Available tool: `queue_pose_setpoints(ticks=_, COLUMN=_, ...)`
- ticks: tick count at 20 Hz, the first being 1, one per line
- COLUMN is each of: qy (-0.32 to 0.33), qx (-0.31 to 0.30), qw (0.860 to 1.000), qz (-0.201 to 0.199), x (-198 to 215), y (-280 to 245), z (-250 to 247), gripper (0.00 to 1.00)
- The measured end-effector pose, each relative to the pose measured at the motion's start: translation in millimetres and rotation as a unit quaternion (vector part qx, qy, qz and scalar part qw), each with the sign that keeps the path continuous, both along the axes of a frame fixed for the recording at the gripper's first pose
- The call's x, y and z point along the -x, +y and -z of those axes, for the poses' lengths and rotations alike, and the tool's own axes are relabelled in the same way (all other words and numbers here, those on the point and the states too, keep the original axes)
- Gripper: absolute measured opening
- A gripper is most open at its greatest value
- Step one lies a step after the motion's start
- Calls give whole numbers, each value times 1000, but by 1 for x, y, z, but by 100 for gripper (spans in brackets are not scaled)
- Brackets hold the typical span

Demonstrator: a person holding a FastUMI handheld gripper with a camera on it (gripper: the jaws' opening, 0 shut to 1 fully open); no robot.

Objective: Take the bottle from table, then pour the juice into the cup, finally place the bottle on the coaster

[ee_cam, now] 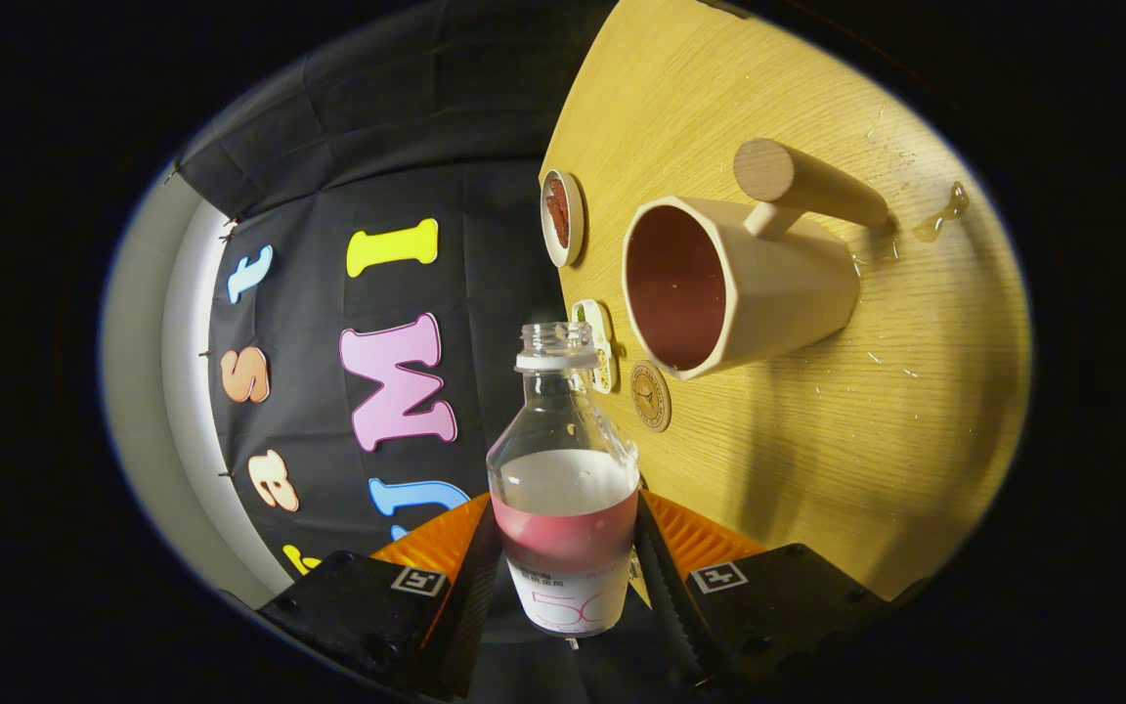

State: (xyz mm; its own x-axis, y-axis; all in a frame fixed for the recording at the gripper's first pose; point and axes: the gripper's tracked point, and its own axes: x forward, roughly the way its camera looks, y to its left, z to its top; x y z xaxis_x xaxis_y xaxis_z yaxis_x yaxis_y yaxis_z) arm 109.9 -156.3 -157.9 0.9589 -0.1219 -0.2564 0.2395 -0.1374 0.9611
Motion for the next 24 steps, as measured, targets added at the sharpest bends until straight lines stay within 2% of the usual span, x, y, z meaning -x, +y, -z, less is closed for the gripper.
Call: queue_pose_setpoints(ticks=24, qy=-31, qx=-129, qw=989, qz=68, x=-8, y=-3, z=-14, gripper=75)
